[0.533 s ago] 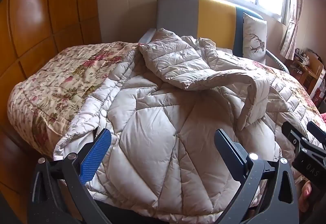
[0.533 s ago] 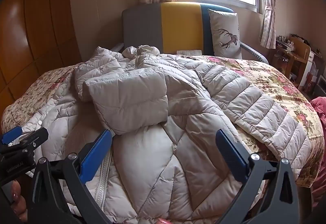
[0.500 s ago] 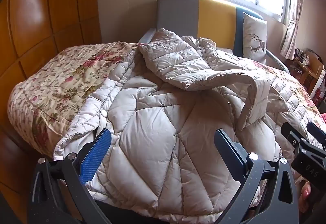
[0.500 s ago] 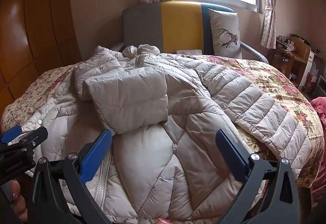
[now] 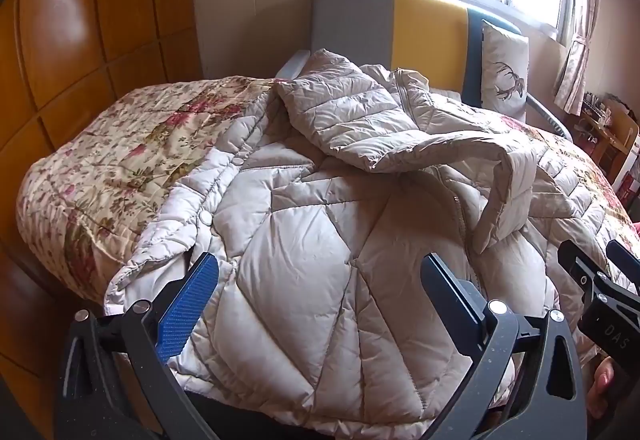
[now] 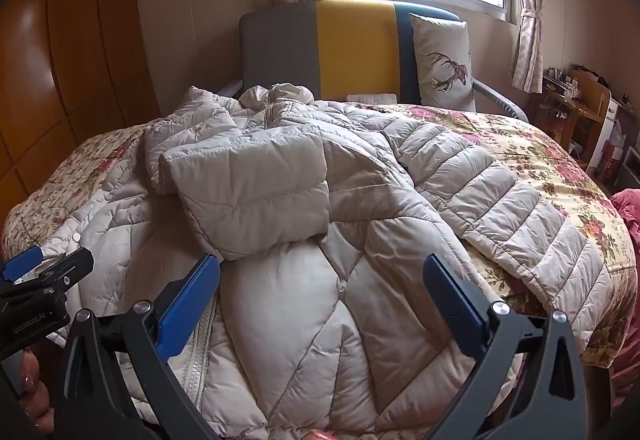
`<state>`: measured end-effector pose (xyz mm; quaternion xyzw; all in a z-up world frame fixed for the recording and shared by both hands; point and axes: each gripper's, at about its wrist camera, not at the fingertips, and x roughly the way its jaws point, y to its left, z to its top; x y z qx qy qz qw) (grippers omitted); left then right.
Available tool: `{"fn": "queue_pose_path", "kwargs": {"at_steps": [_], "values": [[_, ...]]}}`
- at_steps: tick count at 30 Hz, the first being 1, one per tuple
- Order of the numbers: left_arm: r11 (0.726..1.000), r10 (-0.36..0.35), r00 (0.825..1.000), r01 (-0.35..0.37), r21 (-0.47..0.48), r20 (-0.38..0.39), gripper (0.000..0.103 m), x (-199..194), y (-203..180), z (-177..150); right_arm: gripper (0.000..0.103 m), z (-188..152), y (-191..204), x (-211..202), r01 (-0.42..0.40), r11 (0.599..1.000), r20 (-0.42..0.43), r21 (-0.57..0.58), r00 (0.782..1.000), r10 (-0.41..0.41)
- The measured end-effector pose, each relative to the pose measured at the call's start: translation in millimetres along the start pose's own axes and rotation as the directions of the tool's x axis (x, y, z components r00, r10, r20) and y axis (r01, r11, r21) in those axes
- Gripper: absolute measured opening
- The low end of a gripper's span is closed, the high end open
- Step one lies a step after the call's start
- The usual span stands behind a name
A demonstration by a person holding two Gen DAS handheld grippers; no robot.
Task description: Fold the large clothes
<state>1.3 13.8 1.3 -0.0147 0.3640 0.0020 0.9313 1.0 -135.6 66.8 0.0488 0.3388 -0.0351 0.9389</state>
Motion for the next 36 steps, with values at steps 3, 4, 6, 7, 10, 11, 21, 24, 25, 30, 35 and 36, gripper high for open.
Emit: {"fn": "queue_pose_path", "kwargs": {"at_steps": [3, 4, 6, 7, 10, 11, 21, 24, 25, 30, 35, 36], "values": [[1.000, 0.014, 1.000, -0.014, 0.006, -0.002, 0.100, 4.6, -10.0, -4.6, 0.101, -0.1, 0.3, 0.5, 0.001, 1.000, 0.000, -0.001, 1.000, -0.001], [1.000, 0.014, 1.000, -0.014, 0.005, -0.004, 0.100, 5.4, -9.8, -5.5, 0.101, -0.1, 0.2, 0.6, 0.001, 1.000, 0.000, 0.000, 1.000, -0.001], [1.000, 0.013, 1.000, -0.013, 0.007, -0.006, 0.100, 5.8, -9.1, -6.7, 0.101, 0.2, 0.3, 1.1, 0.001, 1.000, -0.006, 0.000, 1.000, -0.001], [1.000, 0.015, 1.000, -0.015, 0.008, -0.006, 0.100, 5.9, -10.5, -6.6, 0.101, -0.2, -0.2, 1.4, 0.000, 1.000, -0.007, 0.001, 1.000, 0.000], [1.000, 0.017, 1.000, -0.017, 0.009, -0.008, 0.100, 6.6, -10.0, -7.4, 0.101, -0.6, -1.0, 1.7, 0.000, 1.000, -0.007, 0.002, 1.000, 0.000], [1.000, 0.018, 1.000, -0.018, 0.009, -0.008, 0.100, 6.1, -11.0, -6.9, 0.101, -0.8, -1.3, 1.6, -0.001, 1.000, -0.006, 0.003, 1.000, 0.001], [1.000, 0.022, 1.000, -0.021, 0.011, -0.020, 0.100, 7.7, -13.0, -7.8, 0.101, -1.5, -2.4, 2.8, -0.003, 1.000, -0.011, -0.002, 1.000, 0.003], [1.000, 0.022, 1.000, -0.022, 0.011, -0.020, 0.100, 7.9, -13.1, -7.9, 0.101, -1.9, -3.6, 2.4, -0.003, 1.000, -0.008, 0.004, 1.000, 0.003], [1.000, 0.022, 1.000, -0.022, 0.011, -0.021, 0.100, 7.9, -13.0, -8.1, 0.101, -1.8, -3.6, 2.7, -0.003, 1.000, -0.009, 0.005, 1.000, 0.003], [1.000, 0.024, 0.999, -0.023, 0.012, -0.022, 0.100, 7.9, -12.6, -8.7, 0.101, -2.2, -5.3, 3.5, -0.003, 1.000, -0.014, 0.014, 1.000, 0.003], [1.000, 0.025, 0.999, -0.025, 0.012, -0.024, 0.100, 7.8, -11.8, -10.1, 0.101, -2.7, -5.8, 3.8, -0.004, 1.000, -0.017, 0.013, 1.000, 0.004], [1.000, 0.026, 0.999, -0.026, 0.011, -0.025, 0.100, 7.4, -11.2, -11.0, 0.101, -2.4, -5.8, 4.0, -0.003, 1.000, -0.017, 0.013, 1.000, 0.004]]}}
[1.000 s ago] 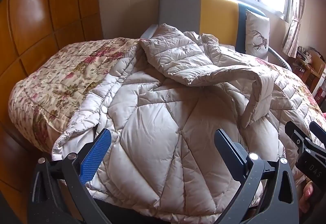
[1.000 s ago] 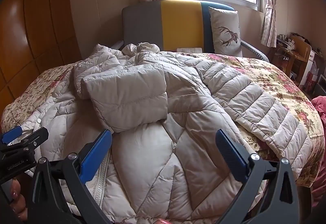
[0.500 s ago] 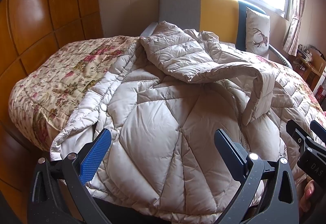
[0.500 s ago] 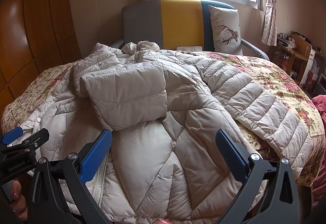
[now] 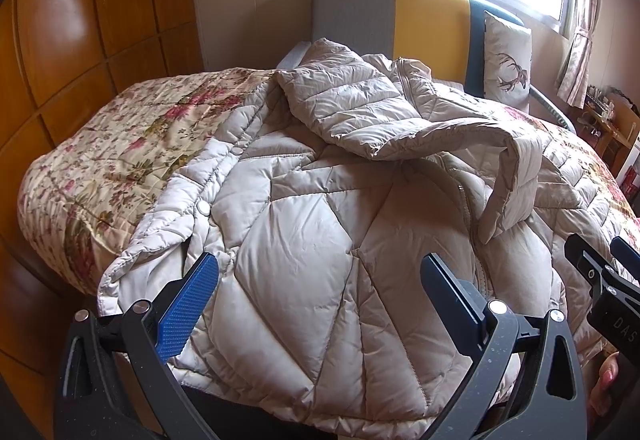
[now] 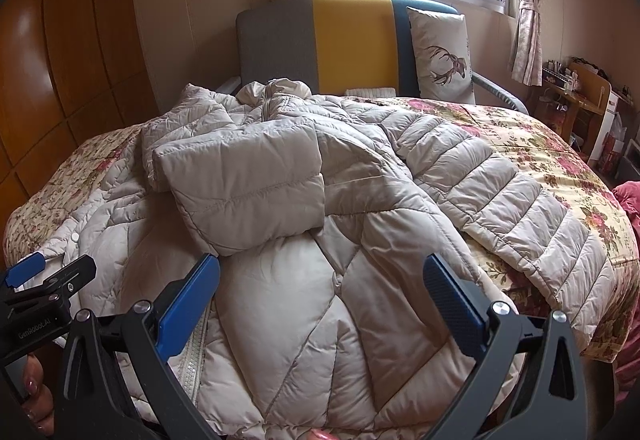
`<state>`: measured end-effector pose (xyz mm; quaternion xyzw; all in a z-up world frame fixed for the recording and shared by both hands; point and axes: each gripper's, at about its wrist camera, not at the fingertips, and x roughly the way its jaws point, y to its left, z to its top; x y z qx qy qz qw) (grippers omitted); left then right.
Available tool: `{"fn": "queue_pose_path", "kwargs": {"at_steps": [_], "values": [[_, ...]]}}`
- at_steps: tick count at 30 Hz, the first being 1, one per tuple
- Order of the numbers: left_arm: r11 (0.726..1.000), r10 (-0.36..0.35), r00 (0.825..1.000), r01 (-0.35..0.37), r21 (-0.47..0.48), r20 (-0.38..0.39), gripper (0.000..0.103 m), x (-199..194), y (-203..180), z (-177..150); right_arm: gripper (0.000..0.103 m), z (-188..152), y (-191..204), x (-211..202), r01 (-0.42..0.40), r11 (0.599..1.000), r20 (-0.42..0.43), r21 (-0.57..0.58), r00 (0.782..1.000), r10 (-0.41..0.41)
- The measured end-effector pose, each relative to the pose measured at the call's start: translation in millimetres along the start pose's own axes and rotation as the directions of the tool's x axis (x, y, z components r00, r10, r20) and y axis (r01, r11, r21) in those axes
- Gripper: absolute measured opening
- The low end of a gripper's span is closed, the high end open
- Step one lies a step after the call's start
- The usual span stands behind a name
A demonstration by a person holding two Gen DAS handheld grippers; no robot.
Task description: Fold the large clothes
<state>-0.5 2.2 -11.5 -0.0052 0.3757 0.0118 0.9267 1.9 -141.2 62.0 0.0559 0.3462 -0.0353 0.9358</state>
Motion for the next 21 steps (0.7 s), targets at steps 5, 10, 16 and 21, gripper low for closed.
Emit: {"fn": "queue_pose_path", "kwargs": {"at_steps": [5, 10, 16, 21], "values": [[1.000, 0.002, 1.000, -0.002, 0.000, -0.003, 0.100, 1.3, -0.6, 0.3, 0.101, -0.5, 0.4, 1.3, -0.001, 1.000, -0.002, 0.000, 1.000, 0.001], [1.000, 0.003, 1.000, -0.003, -0.001, -0.006, 0.100, 1.0, -0.4, 0.1, 0.101, -0.5, 0.7, 2.3, -0.001, 1.000, -0.005, -0.002, 1.000, 0.001], [1.000, 0.007, 1.000, -0.007, -0.003, -0.017, 0.100, 3.6, 0.3, 0.2, 0.101, -0.6, 1.6, 2.5, -0.001, 1.000, -0.005, -0.005, 1.000, 0.001], [1.000, 0.008, 1.000, -0.008, -0.003, -0.019, 0.100, 4.2, 0.3, 0.5, 0.101, -0.8, 2.8, 3.5, -0.002, 1.000, -0.008, -0.006, 1.000, 0.002]]}}
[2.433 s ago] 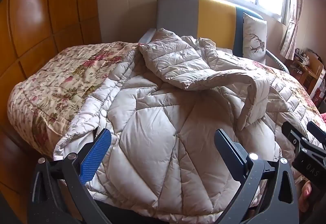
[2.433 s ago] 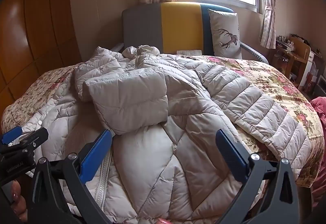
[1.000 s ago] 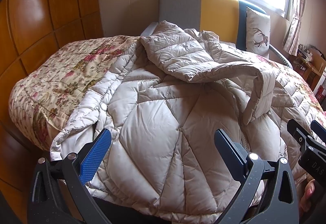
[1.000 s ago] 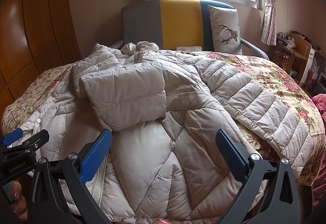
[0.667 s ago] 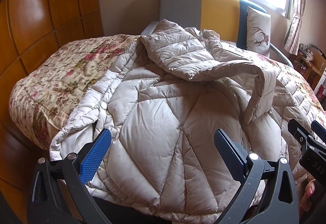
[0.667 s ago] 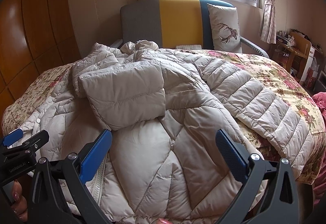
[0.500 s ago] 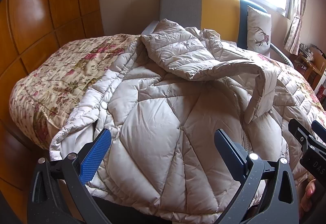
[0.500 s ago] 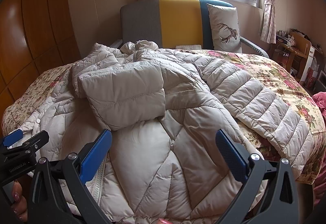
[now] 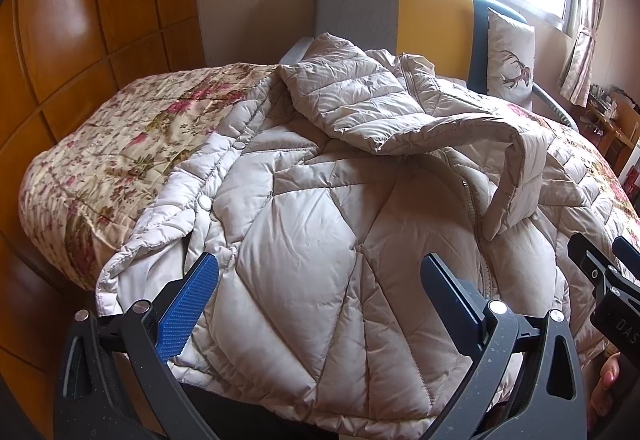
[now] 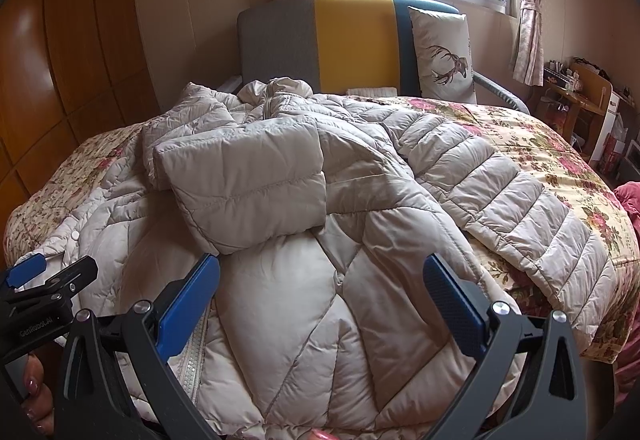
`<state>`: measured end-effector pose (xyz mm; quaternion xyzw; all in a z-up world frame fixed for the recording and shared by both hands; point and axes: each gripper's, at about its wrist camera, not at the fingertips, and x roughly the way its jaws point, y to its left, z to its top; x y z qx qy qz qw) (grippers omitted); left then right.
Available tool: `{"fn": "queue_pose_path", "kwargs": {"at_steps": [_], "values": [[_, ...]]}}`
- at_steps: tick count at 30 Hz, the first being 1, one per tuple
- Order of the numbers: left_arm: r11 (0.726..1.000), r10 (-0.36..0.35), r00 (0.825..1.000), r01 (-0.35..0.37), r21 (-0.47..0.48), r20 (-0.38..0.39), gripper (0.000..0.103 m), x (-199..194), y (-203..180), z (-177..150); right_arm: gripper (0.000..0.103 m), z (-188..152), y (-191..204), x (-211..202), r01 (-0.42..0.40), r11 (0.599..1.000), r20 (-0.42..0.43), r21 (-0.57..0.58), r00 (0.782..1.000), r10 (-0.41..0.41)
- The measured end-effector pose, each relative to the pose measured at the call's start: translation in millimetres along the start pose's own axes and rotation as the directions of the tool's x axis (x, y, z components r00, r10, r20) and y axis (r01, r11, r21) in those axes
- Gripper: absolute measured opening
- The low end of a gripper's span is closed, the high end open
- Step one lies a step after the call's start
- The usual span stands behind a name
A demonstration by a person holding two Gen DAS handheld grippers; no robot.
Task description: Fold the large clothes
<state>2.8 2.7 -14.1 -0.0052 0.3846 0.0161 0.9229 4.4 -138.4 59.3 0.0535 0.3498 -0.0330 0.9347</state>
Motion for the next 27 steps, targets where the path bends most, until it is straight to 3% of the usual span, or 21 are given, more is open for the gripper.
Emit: {"fn": "queue_pose_path", "kwargs": {"at_steps": [27], "values": [[1.000, 0.001, 1.000, 0.000, 0.015, -0.013, 0.100, 4.1, -6.0, 0.4, 0.101, 0.5, 0.8, 5.3, -0.014, 1.000, -0.014, -0.001, 1.000, 0.014]]}}
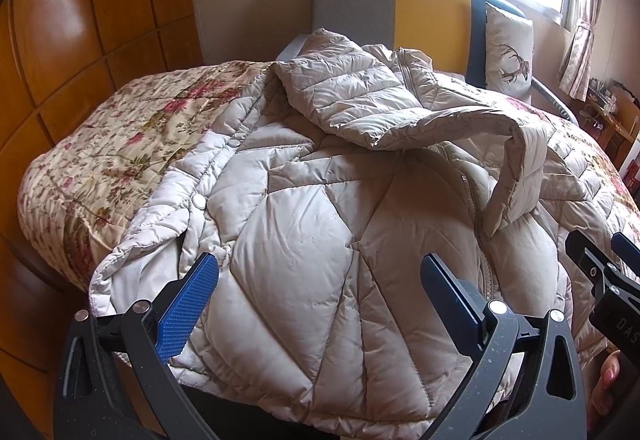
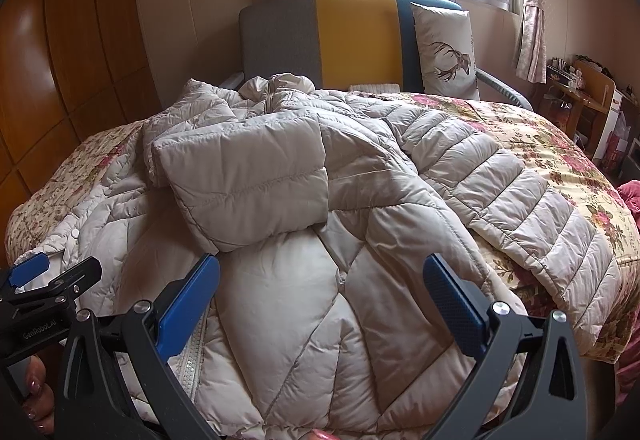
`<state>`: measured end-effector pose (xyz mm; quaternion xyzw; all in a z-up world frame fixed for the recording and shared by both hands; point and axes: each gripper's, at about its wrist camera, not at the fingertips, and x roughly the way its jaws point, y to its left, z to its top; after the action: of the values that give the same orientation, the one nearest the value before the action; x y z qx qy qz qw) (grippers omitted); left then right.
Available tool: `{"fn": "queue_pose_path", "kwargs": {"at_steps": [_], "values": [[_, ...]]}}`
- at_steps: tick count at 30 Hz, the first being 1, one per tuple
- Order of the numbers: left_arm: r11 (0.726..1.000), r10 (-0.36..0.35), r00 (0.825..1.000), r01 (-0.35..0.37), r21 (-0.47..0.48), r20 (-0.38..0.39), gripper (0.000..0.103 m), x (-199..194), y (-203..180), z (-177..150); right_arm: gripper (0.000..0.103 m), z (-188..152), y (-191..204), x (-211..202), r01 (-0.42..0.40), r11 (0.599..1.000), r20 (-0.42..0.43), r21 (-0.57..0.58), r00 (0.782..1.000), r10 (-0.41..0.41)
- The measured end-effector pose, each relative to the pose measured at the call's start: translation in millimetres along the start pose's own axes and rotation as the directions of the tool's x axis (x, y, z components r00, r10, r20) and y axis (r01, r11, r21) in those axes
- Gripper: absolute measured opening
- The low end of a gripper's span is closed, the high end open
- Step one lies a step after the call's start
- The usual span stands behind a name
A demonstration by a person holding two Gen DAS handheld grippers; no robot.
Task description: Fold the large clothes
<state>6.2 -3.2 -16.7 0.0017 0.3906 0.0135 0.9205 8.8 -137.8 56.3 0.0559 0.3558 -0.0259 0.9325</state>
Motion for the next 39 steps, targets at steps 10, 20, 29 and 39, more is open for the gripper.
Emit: {"fn": "queue_pose_path", "kwargs": {"at_steps": [10, 20, 29, 39], "values": [[0.996, -0.083, 0.996, 0.084, 0.042, -0.023, 0.100, 3, -6, 5, 0.101, 6, -7, 7, 0.020, 1.000, 0.025, 0.001, 0.999, -0.020], [0.930, -0.299, 0.953, 0.279, 0.238, 0.051, 0.100, -11, -45, 24, 0.101, 34, -62, 55, 0.217, 0.953, 0.096, 0.212, 0.966, -0.242], [0.899, -0.389, 0.921, 0.378, 0.223, 0.008, 0.100, 27, -94, 60, 0.101, 19, -70, 102, 0.301, 0.940, 0.034, 0.161, 0.950, -0.310], [0.774, -0.633, 0.763, 0.625, -0.106, -0.128, 0.013, 79, -86, 72, 0.101, 6, -83, 112, 0.209, 0.953, 0.020, 0.218, 0.976, -0.218]]}}
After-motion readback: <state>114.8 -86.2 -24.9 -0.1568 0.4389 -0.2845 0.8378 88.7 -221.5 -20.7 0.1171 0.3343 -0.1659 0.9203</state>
